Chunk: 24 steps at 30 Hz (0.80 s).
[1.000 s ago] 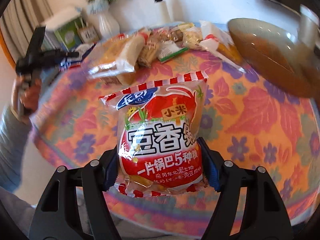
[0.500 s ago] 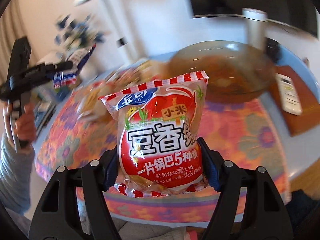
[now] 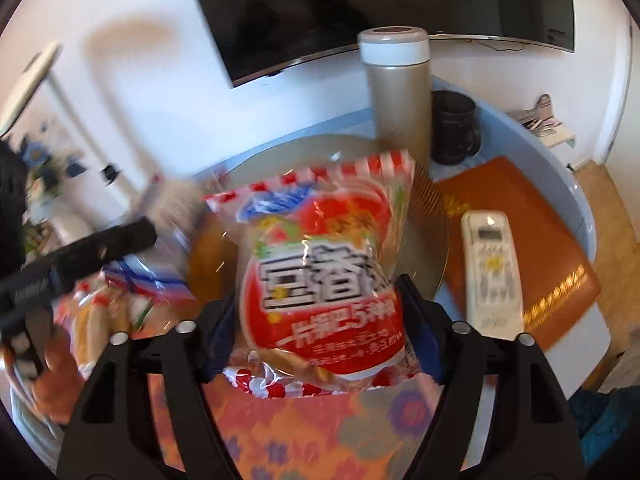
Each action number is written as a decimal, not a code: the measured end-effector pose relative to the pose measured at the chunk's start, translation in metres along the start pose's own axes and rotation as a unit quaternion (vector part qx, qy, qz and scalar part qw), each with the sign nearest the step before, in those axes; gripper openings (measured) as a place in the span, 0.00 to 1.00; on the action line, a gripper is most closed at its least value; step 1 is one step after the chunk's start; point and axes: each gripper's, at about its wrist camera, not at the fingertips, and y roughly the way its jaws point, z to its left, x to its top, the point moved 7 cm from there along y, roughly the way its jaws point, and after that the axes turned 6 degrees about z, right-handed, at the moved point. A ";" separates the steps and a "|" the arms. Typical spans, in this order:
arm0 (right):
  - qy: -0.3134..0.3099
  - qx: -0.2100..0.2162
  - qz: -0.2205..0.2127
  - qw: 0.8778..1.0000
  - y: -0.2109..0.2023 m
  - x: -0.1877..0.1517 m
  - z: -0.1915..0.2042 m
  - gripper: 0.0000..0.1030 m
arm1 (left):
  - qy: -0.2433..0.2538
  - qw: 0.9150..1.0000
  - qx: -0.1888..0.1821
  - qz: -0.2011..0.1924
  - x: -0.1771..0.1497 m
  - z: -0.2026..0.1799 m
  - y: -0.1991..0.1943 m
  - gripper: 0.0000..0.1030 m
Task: Organize snacks
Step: 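Carry both held bags over the amber glass bowl with both tools, then open both tools to drop the bags into the glass bowl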
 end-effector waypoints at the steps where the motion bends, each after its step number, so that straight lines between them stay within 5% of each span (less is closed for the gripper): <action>1: 0.001 -0.010 -0.003 1.000 0.001 0.006 -0.004 0.82 | 0.002 1.000 -0.004 -0.004 0.001 0.001 -0.001 0.82; 8: -0.018 0.012 -0.014 1.000 -0.016 -0.010 0.007 0.82 | 0.012 0.999 -0.015 -0.049 -0.014 0.020 -0.070 0.84; 14: -0.089 0.053 -0.020 0.994 -0.048 -0.040 0.072 0.84 | 0.005 0.995 0.022 -0.099 -0.053 0.059 -0.160 0.88; 19: -0.159 0.105 -0.031 0.981 -0.070 -0.062 0.148 0.94 | -0.033 0.987 0.061 -0.144 -0.101 0.110 -0.231 0.95; 24: -0.174 0.155 -0.017 0.972 -0.040 -0.090 0.197 0.97 | -0.107 0.979 0.097 -0.142 -0.161 0.179 -0.251 0.95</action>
